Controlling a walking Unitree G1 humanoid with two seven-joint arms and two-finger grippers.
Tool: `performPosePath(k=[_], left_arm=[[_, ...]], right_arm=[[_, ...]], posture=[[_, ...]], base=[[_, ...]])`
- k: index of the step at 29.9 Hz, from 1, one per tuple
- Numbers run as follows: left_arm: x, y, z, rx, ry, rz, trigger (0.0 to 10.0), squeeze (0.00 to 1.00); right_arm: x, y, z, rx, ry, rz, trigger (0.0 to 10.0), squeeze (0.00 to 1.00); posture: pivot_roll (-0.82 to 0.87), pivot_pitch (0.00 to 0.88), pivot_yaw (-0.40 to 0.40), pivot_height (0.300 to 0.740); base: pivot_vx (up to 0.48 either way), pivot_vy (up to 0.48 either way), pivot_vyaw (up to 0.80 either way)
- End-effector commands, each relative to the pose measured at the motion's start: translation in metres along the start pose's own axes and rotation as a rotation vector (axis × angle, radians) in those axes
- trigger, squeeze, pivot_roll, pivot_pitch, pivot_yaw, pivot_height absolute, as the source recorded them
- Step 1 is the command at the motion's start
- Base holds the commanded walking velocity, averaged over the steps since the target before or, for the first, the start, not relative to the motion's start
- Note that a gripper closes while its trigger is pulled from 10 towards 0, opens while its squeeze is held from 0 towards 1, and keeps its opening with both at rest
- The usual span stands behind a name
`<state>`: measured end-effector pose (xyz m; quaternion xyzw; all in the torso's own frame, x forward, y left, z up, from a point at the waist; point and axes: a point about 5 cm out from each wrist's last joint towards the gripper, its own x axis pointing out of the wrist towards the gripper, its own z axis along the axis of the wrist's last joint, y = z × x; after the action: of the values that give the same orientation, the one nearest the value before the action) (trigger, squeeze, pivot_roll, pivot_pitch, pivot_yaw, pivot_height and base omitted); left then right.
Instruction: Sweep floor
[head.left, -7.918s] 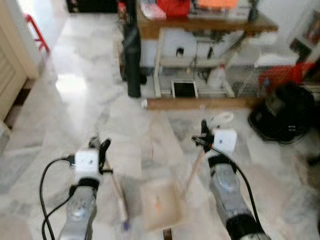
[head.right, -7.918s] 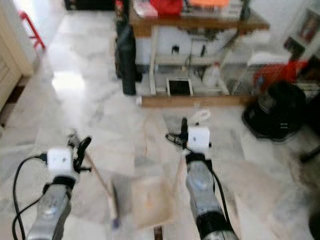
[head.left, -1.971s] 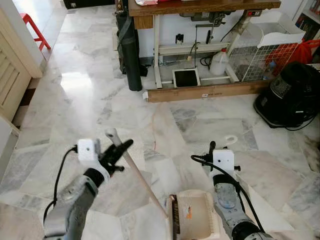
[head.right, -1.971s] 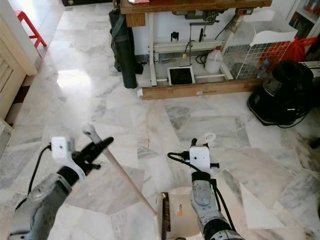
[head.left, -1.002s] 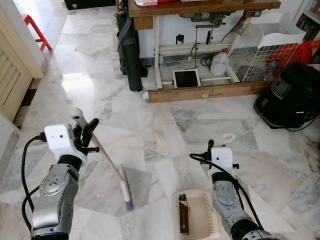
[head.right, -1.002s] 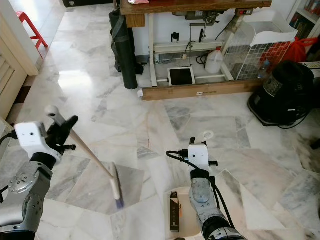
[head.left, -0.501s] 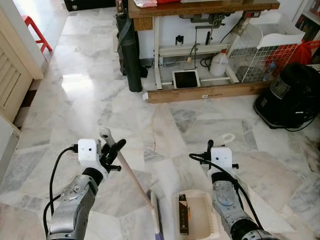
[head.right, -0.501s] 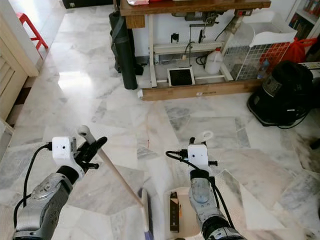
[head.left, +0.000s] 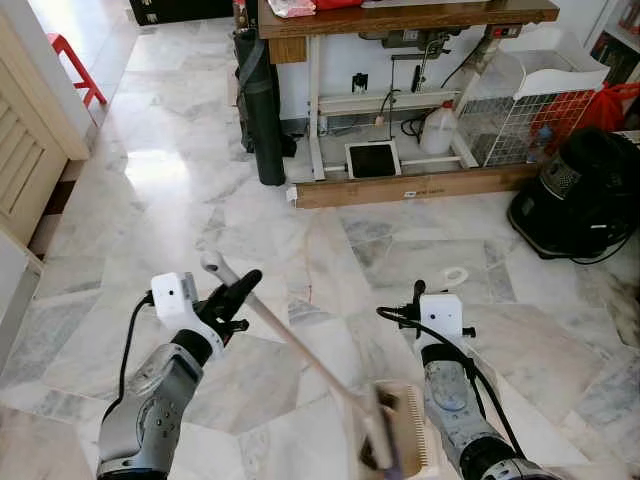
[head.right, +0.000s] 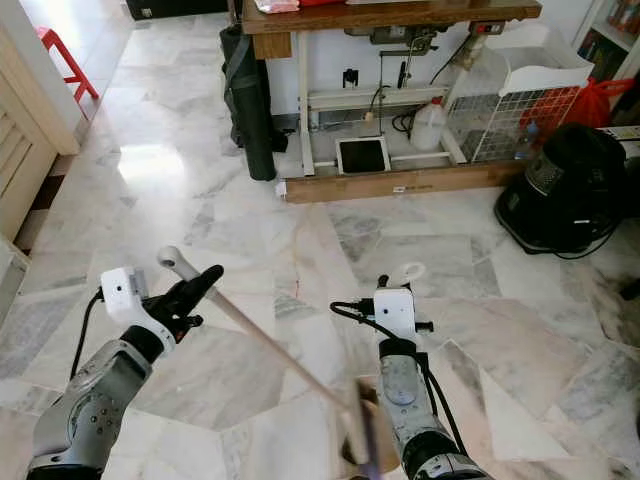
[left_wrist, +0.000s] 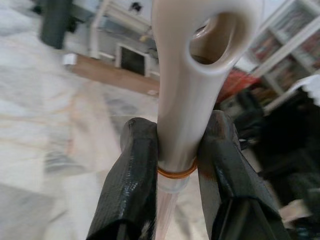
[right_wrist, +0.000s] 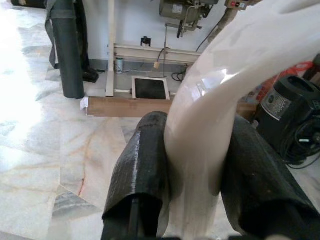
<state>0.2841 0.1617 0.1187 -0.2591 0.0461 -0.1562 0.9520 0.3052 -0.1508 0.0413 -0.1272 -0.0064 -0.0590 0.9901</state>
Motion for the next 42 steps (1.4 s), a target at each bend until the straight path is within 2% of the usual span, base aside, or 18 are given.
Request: performPosePath(k=[1, 7, 9, 11, 12, 14, 15, 16, 18, 20, 24, 28, 33, 38, 42], left_arm=[[0.003, -0.010, 0.012, -0.019, -0.040, -0.060, 10.0, 0.00], [0.004, -0.010, 0.013, -0.019, -0.043, -0.058, 10.0, 0.00], [0.005, -0.008, 0.022, -0.008, -0.097, -0.025, 10.0, 0.00], [0.005, -0.008, 0.022, -0.008, -0.097, -0.025, 10.0, 0.00], [0.004, -0.005, 0.029, 0.010, -0.144, 0.012, 10.0, 0.00], [0.004, -0.005, 0.029, 0.010, -0.144, 0.012, 10.0, 0.00], [0.003, 0.002, 0.038, 0.057, -0.196, 0.074, 10.0, 0.00], [0.003, 0.002, 0.038, 0.057, -0.196, 0.074, 10.0, 0.00], [-0.002, 0.013, 0.049, 0.214, -0.261, 0.201, 10.0, 0.00], [-0.004, 0.018, 0.049, 0.330, -0.276, 0.269, 10.0, 0.00], [-0.004, 0.019, 0.043, 0.391, -0.261, 0.286, 10.0, 0.00], [-0.005, 0.020, 0.038, 0.509, -0.281, 0.313, 10.0, 0.00], [-0.004, 0.020, 0.030, 0.579, -0.257, 0.289, 10.0, 0.00], [-0.004, 0.019, 0.020, 0.580, -0.247, 0.274, 10.0, 0.00], [0.002, 0.006, 0.015, 0.608, -0.264, 0.213, 10.0, 0.00]], right_arm=[[-0.004, 0.005, -0.007, -0.007, 0.046, 0.028, 10.0, 0.00], [-0.004, 0.004, -0.007, -0.007, 0.048, 0.027, 10.0, 0.00], [-0.003, 0.004, -0.007, -0.007, 0.048, 0.027, 10.0, 0.00], [-0.003, 0.004, -0.007, -0.007, 0.048, 0.027, 10.0, 0.00], [-0.003, 0.004, -0.007, -0.007, 0.048, 0.028, 10.0, 0.00], [-0.003, 0.004, -0.007, -0.007, 0.048, 0.028, 10.0, 0.00], [-0.003, 0.004, -0.007, -0.006, 0.048, 0.029, 10.0, 0.00], [-0.003, 0.004, -0.007, -0.006, 0.048, 0.029, 10.0, 0.00], [-0.002, 0.005, -0.005, 0.010, 0.045, 0.031, 10.0, 0.00], [0.000, 0.004, -0.003, 0.068, 0.050, 0.014, 10.0, 0.00], [0.005, 0.000, 0.002, 0.124, 0.042, -0.019, 10.0, 0.00], [0.013, -0.008, 0.010, 0.223, 0.022, -0.072, 10.0, 0.00], [0.019, -0.008, 0.020, 0.264, -0.017, -0.075, 10.0, 0.00], [0.021, -0.007, 0.026, 0.265, -0.047, -0.068, 10.0, 0.00], [0.022, -0.013, 0.036, 0.301, -0.117, -0.069, 10.0, 0.00]], posture=[[0.20, 0.076, 0.036, 0.740], [0.20, 0.076, 0.036, 0.740], [0.20, 0.079, 0.034, 0.740], [0.20, 0.079, 0.034, 0.740], [0.20, 0.081, 0.033, 0.740], [0.20, 0.081, 0.033, 0.740], [0.20, 0.086, 0.034, 0.740], [0.20, 0.086, 0.034, 0.740], [0.19, 0.090, 0.033, 0.740], [0.19, 0.090, 0.032, 0.740], [0.18, 0.088, 0.031, 0.740], [0.17, 0.081, 0.025, 0.740], [0.17, 0.073, 0.021, 0.740], [0.16, 0.066, 0.014, 0.740], [0.15, 0.056, -0.005, 0.740]], base=[[0.000, 0.000, 0.00], [0.000, 0.000, 0.00], [0.000, 0.000, 0.00], [0.000, 0.000, 0.00], [0.000, 0.000, 0.00], [0.000, 0.000, 0.00], [0.000, 0.000, 0.00], [0.000, 0.000, 0.00], [0.000, 0.000, 0.00], [0.000, 0.000, 0.00], [0.000, 0.000, 0.00], [0.000, 0.000, 0.00], [0.000, 0.000, 0.00], [0.000, 0.000, 0.00], [0.000, 0.000, 0.00]])
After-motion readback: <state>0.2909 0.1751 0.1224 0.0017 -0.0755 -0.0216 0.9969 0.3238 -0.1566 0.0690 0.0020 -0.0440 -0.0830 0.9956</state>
